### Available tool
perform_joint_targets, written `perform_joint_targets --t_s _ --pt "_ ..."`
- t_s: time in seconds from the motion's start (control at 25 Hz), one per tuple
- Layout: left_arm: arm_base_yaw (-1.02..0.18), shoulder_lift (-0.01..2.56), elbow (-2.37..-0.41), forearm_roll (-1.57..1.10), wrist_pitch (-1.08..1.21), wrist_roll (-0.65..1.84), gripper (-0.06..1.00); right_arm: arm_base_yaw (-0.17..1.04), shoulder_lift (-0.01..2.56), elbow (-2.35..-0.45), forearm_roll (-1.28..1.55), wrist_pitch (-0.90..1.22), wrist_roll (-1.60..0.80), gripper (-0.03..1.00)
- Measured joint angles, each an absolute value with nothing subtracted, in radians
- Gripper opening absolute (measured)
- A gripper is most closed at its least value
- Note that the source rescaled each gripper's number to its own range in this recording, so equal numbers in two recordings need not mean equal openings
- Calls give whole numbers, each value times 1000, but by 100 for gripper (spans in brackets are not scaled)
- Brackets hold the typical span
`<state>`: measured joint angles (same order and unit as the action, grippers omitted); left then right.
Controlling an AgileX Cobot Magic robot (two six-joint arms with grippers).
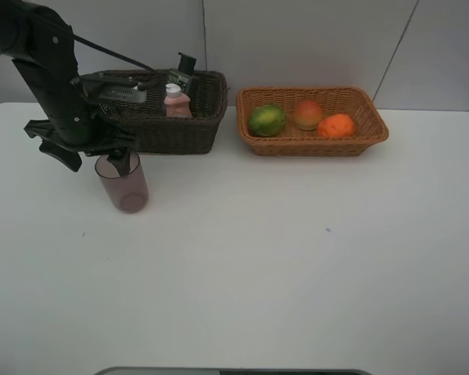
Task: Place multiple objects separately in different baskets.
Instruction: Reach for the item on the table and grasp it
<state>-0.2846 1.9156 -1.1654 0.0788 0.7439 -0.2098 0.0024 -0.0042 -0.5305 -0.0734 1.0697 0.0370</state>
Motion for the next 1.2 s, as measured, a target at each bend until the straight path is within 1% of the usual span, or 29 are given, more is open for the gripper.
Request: perform_joint_targets --t_s 0.24,0.36,0.48,0.72,0.8,0.84,0.96,1.04,1.08,1.2 --pt "-285 1930 -1165 79 714 -217 98 2 -4 -531 -73 1070 37 100" --pt "-285 1930 -1165 79 700 -219 91 2 -4 -531 -73 1070 37 100" --pt "-285 1935 -1165 79 674 -220 82 2 -4 -531 -73 1070 37 100" --pt "-285 1966 -1163 79 667 -220 75 2 -4 -531 -73 1070 37 100" --pt "-285 1966 -1163 79 667 -220 66 2 -4 -531 -73 1070 37 100" --pt "-285 1968 -1163 79 667 -220 58 2 -4 -531 -73 1070 37 100" --pt "-285 1982 -1163 79 667 -221 26 2 -4 -531 -74 1070 37 100" --pt "-285 1983 -1163 78 667 -221 3 2 -4 -531 -74 1070 37 100" --pt "-285 1983 -1163 79 666 -222 0 2 -4 -531 -74 1070 37 100" --pt "-285 1983 -1163 79 667 -223 0 2 -4 -531 -74 1070 37 100"
